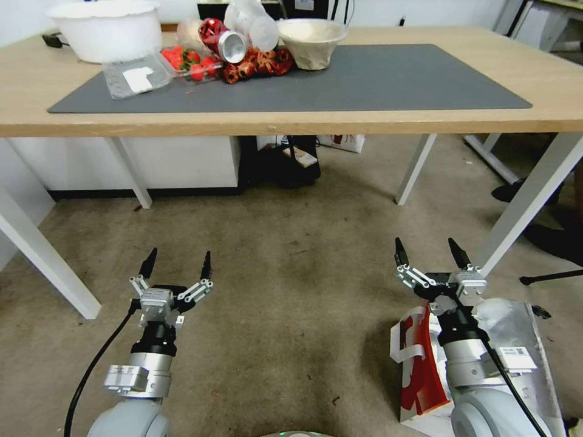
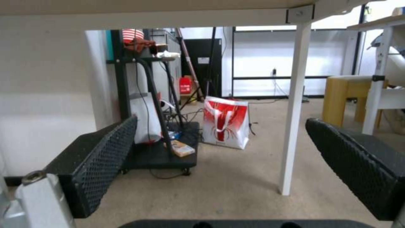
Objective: Pick up the food delivery bag from the floor and place it on the table.
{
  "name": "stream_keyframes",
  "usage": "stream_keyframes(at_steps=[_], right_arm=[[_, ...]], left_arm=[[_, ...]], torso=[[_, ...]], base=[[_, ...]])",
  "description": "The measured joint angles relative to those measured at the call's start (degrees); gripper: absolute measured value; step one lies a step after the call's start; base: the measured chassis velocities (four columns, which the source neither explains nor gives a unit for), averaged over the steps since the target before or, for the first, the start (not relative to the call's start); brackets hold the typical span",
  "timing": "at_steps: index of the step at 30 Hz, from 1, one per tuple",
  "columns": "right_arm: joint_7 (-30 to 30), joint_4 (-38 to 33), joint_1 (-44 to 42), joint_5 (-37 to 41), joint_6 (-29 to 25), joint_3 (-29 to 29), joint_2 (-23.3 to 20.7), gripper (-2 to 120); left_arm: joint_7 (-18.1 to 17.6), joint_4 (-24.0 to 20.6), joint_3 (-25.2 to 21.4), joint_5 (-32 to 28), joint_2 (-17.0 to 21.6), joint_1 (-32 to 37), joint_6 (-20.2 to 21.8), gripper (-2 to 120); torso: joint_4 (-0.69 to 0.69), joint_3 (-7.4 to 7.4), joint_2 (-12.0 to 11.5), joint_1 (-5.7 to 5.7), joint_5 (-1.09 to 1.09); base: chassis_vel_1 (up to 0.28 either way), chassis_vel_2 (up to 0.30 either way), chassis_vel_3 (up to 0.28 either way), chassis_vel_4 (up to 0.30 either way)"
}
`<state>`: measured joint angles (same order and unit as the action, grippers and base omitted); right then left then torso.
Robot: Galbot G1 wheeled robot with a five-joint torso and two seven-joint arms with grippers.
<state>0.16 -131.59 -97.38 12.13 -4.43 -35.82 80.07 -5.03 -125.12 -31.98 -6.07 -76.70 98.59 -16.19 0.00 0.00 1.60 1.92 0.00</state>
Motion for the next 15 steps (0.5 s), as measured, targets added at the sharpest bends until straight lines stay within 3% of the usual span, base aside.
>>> stream_keyframes(at_steps=[9,15], right_arm=[[-1.62,-0.13,-2.01,-2.31,1.0,-4.71,-0.27,100],[-3.21,3.67,-3.03,-2.4,-1.1,-12.36,-1.17,100]], left_arm=[[-1.04,-0.37,0.15,0.47,0.31,0.3,1.39,100],[-1.57,-0.12,-0.01,0.38,0.68,0.18,2.41,100]], torso=[[0.0,0.0,0.14,0.02,-0.01],[0.0,0.0,0.2,0.02,0.01]], base=[[0.0,0.0,0.0,0.0],[0.0,0.0,0.0,0.0]])
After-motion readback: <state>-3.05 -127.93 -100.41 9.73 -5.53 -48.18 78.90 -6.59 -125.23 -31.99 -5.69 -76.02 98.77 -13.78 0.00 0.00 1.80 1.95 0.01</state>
